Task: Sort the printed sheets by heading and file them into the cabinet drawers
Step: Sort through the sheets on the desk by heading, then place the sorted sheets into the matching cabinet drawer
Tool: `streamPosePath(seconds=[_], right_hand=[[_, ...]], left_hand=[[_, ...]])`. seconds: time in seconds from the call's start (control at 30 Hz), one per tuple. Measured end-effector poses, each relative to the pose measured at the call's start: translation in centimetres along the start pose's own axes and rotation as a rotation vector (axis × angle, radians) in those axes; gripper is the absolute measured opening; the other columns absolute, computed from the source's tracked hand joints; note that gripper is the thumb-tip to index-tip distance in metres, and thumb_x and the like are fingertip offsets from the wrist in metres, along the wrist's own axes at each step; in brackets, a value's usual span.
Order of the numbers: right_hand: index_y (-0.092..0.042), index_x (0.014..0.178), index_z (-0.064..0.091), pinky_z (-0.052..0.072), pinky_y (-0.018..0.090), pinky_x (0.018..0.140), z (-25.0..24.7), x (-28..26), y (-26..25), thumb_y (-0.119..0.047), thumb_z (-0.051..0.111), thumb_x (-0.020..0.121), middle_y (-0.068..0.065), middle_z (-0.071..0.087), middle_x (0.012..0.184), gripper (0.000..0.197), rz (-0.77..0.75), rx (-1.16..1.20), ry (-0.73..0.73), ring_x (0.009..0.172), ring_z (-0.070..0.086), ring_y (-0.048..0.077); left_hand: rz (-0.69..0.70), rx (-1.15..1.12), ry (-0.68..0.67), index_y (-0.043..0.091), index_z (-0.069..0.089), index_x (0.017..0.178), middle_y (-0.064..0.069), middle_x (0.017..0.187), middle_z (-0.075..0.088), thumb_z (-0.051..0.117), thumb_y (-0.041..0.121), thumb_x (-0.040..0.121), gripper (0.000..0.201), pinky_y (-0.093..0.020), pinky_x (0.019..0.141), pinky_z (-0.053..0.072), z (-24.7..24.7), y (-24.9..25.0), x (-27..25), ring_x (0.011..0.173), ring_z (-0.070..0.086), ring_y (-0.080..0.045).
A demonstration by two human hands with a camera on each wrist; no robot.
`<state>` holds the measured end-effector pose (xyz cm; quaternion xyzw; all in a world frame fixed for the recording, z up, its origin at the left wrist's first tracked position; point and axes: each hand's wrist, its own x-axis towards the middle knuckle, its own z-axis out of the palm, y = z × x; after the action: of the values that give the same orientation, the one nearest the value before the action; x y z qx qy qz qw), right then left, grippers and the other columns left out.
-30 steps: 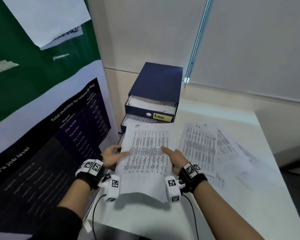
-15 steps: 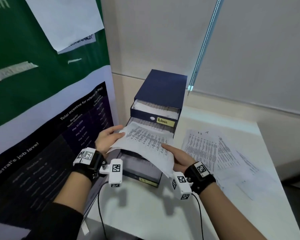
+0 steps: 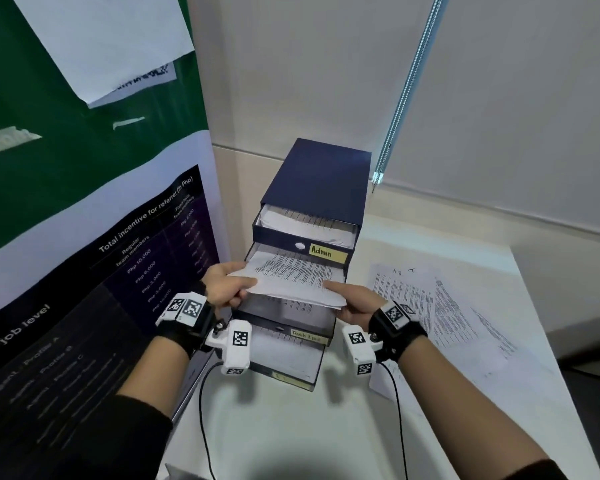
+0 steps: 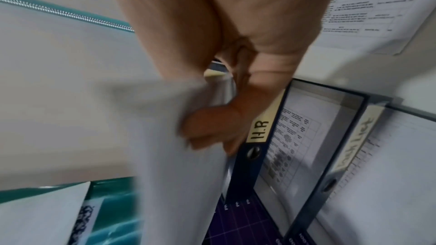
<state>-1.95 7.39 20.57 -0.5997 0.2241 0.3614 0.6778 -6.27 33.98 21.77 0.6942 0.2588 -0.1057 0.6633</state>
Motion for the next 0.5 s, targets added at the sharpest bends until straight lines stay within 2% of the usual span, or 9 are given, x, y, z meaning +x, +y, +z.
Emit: streamPosePath(seconds=[0.07,0.13,0.2,0.27,0.33,0.4,0.43,0.47,0.5], right_hand=[[-0.001,0.095,0.068,0.045,0.011,0.036,-0.7,0.7,0.0,-0.021,0.062,0.093,0.008,0.065,0.067,0.021,0.071,0.007,-0.121,0.037,0.053,0.005],[0.0,0.096,0.063,0.043,0.009,0.035,-1.0,1.0,-0.6,-0.016,0.059,0.095,0.006,0.066,0.063,0.016,0.106,0.059,-0.188,0.035,0.052,0.003],[0.001,0.093,0.06,0.044,0.008,0.037,-1.2,2.0,-1.4,-0.012,0.058,0.093,0.004,0.062,0.052,0.013,0.137,0.134,-0.201,0.035,0.055,0.004],[0.002,0.091,0.059,0.048,0.011,0.039,-1.4,3.2,-2.4,-0.006,0.058,0.092,0.008,0.064,0.056,0.008,0.117,0.244,-0.144,0.039,0.059,0.005],[0.003,0.094,0.059,0.052,0.015,0.043,-1.5,4.6,-3.0,-0.002,0.058,0.091,0.012,0.066,0.068,0.006,0.091,0.351,-0.092,0.046,0.063,0.008],[0.006,0.103,0.057,0.058,0.019,0.053,-1.3,5.4,-3.3,0.0,0.056,0.093,0.014,0.064,0.077,0.012,0.094,0.416,-0.09,0.058,0.068,0.013],[0.008,0.109,0.055,0.06,0.021,0.061,-1.1,5.9,-3.4,0.002,0.054,0.094,0.016,0.063,0.085,0.017,0.087,0.431,-0.086,0.069,0.069,0.017],[0.01,0.116,0.053,0.06,0.024,0.067,-1.0,6.2,-3.5,0.005,0.053,0.093,0.019,0.061,0.096,0.023,0.072,0.438,-0.089,0.084,0.068,0.021],[0.012,0.121,0.05,0.06,0.027,0.072,-0.9,6.4,-3.6,0.008,0.052,0.093,0.023,0.058,0.107,0.029,0.056,0.441,-0.089,0.096,0.065,0.027]], left_hand=[[0.039,0.029,0.052,0.003,0.049,0.131,-0.011,0.07,0.059,0.063,-0.01,0.086,0.049,-0.015,0.031,0.03,0.5,0.4,1.2,0.033,0.044,-0.006],[0.059,0.034,0.102,0.003,0.049,0.131,-0.011,0.069,0.062,0.066,-0.007,0.085,0.05,-0.019,0.035,0.039,1.2,0.8,2.7,0.035,0.048,-0.007],[0.107,0.101,0.173,0.011,0.053,0.125,-0.006,0.068,0.064,0.075,0.007,0.083,0.047,-0.024,0.046,0.047,2.1,1.3,3.6,0.042,0.055,-0.01],[0.224,0.254,0.3,0.016,0.057,0.106,0.003,0.072,0.061,0.081,0.025,0.077,0.039,-0.025,0.055,0.047,3.1,1.6,4.0,0.056,0.059,-0.013],[0.369,0.316,0.339,0.016,0.057,0.084,0.006,0.073,0.058,0.083,0.031,0.074,0.032,-0.024,0.057,0.042,4.0,1.8,4.5,0.065,0.055,-0.011],[0.484,0.413,0.25,0.015,0.058,0.073,0.009,0.062,0.053,0.083,0.033,0.074,0.03,-0.023,0.055,0.04,5.2,1.7,5.5,0.059,0.049,-0.007],[0.528,0.501,0.185,0.018,0.062,0.073,0.01,0.062,0.052,0.082,0.034,0.075,0.026,-0.023,0.055,0.041,5.9,1.5,6.2,0.057,0.048,-0.006],[0.542,0.587,0.11,0.022,0.067,0.079,0.009,0.067,0.057,0.08,0.036,0.077,0.019,-0.026,0.059,0.046,6.4,1.2,7.1,0.062,0.051,-0.006],[0.535,0.657,0.025,0.025,0.071,0.089,0.007,0.079,0.065,0.075,0.038,0.082,0.016,-0.03,0.069,0.052,7.1,1.1,7.8,0.072,0.058,-0.008]])
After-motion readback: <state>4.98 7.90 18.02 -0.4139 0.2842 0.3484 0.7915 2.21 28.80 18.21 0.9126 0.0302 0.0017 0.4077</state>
